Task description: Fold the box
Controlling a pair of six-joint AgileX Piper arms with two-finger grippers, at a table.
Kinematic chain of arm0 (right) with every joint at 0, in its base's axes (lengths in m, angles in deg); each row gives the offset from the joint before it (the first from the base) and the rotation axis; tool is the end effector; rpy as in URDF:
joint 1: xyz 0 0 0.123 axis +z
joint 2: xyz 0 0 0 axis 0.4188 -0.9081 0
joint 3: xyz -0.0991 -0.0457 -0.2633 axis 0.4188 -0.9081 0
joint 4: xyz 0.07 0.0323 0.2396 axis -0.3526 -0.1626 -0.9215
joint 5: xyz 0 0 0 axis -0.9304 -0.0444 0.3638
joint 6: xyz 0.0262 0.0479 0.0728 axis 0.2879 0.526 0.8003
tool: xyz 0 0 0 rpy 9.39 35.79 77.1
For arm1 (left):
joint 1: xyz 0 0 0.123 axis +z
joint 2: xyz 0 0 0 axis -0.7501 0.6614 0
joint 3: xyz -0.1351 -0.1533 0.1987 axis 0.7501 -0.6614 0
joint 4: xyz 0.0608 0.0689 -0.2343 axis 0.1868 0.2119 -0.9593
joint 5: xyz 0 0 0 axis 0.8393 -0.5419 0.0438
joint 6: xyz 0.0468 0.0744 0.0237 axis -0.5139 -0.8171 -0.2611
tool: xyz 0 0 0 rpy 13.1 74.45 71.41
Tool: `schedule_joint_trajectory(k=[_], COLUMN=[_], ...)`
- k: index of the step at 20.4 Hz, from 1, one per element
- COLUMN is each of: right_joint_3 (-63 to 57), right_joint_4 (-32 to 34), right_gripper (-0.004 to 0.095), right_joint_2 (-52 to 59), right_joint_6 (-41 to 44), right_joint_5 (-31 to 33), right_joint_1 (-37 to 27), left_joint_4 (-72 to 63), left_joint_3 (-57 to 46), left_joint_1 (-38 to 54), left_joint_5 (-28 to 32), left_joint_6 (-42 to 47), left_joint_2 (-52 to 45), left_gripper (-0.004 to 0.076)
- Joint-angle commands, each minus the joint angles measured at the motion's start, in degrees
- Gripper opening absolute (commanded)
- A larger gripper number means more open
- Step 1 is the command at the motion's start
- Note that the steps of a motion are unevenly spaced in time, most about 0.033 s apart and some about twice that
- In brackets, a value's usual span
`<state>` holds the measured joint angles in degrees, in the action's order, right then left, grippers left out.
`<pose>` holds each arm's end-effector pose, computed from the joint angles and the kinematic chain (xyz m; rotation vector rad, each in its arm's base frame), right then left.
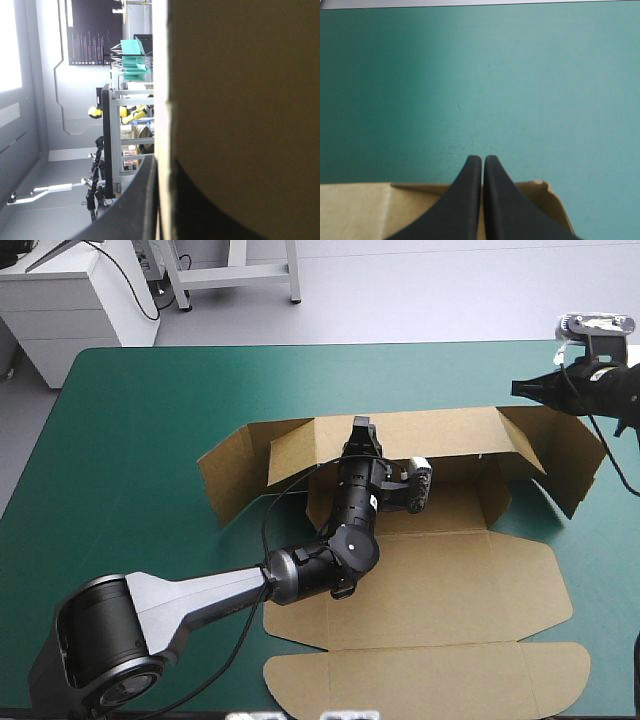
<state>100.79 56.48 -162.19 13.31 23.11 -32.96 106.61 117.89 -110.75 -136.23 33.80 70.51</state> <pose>0.3390 -0.0340 0.3975 0.0335 2.2422 0.0858 0.2515 -0.3343 0.2717 1.4486 1.1953 0.9012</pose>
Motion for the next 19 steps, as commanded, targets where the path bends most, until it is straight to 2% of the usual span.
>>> schedule_joint_trajectory(k=[1,7,19], right_joint_3=[5.68,14.46,15.18], right_joint_4=[-1.28,-1.39,3.47], right_gripper=[-0.0001,-0.0001,-0.0001], right_joint_2=[-1.83,-9.33,-9.96], right_joint_6=[-1.27,-1.65,-3.35], right_joint_5=[-2.75,4.87,18.79], right_joint_1=[0.13,0.13,0.13], left_joint_4=[1.34,1.34,1.34], left_joint_3=[0.94,0.94,0.94], left_joint_1=[-0.65,-0.65,-0.65], left_joint_5=[0.13,-0.28,-0.47], left_joint_6=[1.02,1.02,1.02], left_joint_2=[-2.86,-2.86,-2.86], left_gripper=[-0.0008,-0.0008,-0.0008])
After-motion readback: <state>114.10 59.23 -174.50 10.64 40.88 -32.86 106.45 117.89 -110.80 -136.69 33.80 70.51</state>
